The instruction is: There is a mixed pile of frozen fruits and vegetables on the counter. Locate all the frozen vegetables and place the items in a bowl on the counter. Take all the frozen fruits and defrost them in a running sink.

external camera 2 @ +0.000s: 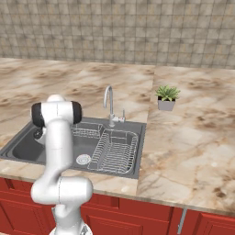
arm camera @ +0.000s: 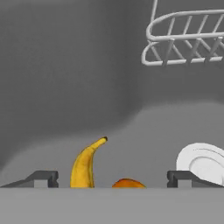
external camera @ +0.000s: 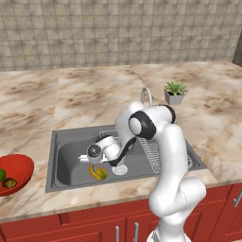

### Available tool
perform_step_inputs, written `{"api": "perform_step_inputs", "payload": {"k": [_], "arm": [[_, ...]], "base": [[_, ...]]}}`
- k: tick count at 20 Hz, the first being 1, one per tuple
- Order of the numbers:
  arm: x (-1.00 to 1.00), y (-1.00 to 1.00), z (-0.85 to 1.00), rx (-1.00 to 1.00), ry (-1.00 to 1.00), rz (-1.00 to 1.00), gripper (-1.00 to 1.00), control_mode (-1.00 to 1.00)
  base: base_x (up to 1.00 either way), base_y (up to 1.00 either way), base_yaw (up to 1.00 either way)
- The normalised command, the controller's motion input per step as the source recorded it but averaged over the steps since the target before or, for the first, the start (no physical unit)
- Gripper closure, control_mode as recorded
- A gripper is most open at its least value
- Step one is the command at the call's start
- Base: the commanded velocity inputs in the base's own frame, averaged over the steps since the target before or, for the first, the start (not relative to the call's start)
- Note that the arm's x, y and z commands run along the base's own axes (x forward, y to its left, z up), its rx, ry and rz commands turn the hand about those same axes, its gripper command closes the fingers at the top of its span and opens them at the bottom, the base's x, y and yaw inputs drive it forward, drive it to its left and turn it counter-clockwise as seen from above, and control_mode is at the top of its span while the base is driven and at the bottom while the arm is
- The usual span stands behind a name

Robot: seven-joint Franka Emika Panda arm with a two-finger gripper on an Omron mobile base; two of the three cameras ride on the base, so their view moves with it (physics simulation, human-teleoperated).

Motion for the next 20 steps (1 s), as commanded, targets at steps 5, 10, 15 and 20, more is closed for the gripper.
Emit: {"api": "perform_step_inputs", "payload": {"k": [5,10,15,20], "arm": [[-0.15,-0.01,0.89,0.13,-0.07,0.0,-1.0,-1.0],[-0.16,-0.05,1.0,0.31,-0.01,0.0,-1.0,-1.0],[-0.13,-0.05,1.0,0.37,0.02,0.0,-1.0,-1.0],[-0.09,0.0,1.0,0.25,0.15,0.0,-1.0,-1.0]], "base": [[0.0,0.0,0.0],[0.0,0.0,0.0],[0.0,0.0,0.0],[0.0,0.0,0.0]]}}
